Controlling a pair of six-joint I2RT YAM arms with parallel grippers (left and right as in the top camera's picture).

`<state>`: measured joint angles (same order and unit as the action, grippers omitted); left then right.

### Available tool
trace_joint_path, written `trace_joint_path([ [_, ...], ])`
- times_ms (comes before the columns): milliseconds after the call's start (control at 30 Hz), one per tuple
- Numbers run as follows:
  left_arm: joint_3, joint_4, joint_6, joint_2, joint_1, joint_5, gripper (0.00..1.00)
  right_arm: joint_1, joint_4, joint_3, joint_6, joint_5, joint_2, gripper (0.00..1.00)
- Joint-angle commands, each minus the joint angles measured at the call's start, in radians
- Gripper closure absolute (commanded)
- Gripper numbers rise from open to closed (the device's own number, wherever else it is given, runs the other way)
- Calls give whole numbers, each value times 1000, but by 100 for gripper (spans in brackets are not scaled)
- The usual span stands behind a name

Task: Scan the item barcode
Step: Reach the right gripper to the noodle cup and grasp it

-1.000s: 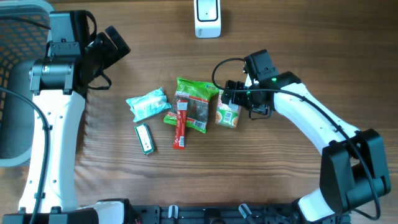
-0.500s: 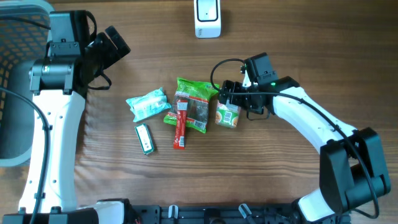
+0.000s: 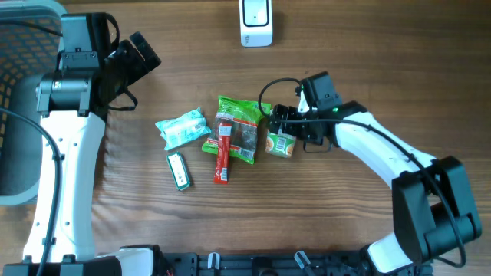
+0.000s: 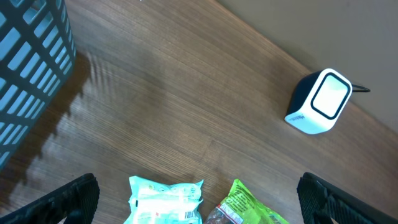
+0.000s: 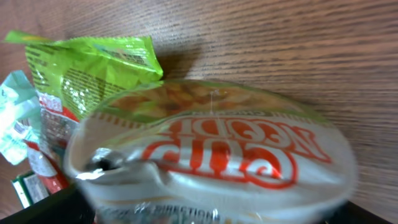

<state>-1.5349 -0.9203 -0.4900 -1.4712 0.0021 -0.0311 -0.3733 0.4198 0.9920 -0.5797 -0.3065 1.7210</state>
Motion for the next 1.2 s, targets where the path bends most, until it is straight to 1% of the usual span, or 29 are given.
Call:
trace_joint_path([
  [0,-16,2,19,18,5,5,0,-16,-44,-42,-56,8,26,0],
  [167,-16,2,19,18,5,5,0,-16,-49,-43,-55,89,26,0],
  [267,-16,2,19,18,5,5,0,-16,-59,-43,-55,92,26,0],
  [600,-16,2,19,18,5,5,0,-16,-60,-9,-23,-2,-74,0],
  [733,-16,2,19,18,5,5,0,-13,-54,-9,-21,-1,-103,0],
  [933,-16,2,19,18,5,5,0,54,-23,-9,-19,-3,-111,0],
  [1167,-16,2,19,18,5,5,0,122,7,-42,-18,-73,-105,0],
])
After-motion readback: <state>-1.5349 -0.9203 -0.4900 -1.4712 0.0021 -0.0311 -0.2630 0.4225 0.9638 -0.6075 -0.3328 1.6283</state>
